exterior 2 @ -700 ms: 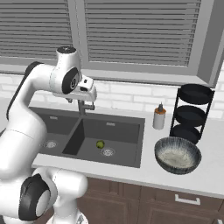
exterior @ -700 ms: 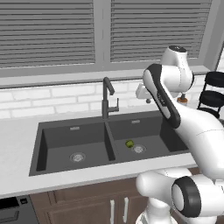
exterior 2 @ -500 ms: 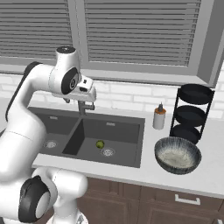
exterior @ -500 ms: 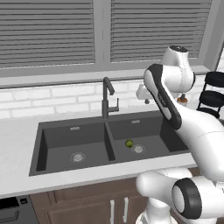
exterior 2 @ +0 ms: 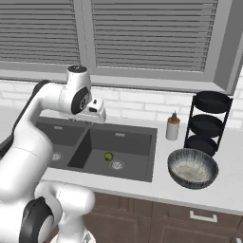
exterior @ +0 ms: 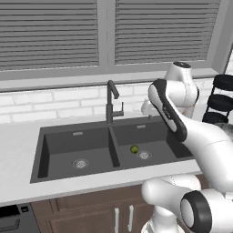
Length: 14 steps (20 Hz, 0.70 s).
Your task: Pick the lime from the sink and place it in the bowl. Then pick the bowl and place it in the microwave. Then close the microwave door and press the start button.
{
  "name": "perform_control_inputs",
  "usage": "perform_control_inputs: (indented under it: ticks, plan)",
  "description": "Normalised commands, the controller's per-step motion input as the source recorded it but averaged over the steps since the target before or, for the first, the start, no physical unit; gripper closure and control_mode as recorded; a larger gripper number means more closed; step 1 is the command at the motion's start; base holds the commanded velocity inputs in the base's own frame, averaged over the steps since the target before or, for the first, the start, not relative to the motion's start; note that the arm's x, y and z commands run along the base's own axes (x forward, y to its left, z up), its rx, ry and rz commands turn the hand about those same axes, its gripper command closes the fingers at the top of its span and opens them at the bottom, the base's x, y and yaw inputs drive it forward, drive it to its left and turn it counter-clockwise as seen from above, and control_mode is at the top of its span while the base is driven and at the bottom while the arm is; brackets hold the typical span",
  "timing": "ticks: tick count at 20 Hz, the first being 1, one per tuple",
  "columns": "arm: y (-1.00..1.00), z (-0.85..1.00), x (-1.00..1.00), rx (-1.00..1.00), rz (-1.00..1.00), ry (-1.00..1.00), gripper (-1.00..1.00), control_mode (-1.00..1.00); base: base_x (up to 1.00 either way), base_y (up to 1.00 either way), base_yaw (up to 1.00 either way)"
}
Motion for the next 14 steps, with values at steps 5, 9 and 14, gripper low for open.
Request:
perform_control_inputs:
  ticks: [5,9,14]
  plan:
    - [-0.29,-0.54,0.00,0.05,0.00,0.08,-1.00,-1.00,0.00,0.00,0.00]
    - [-0.45,-0.30,0.01,0.06,0.00,0.16,-1.00,-1.00,0.00,0.00,0.00]
    - [-0.31,-0.22,0.05,0.05,0.00,0.14,-1.00,-1.00,0.00,0.00,0.00]
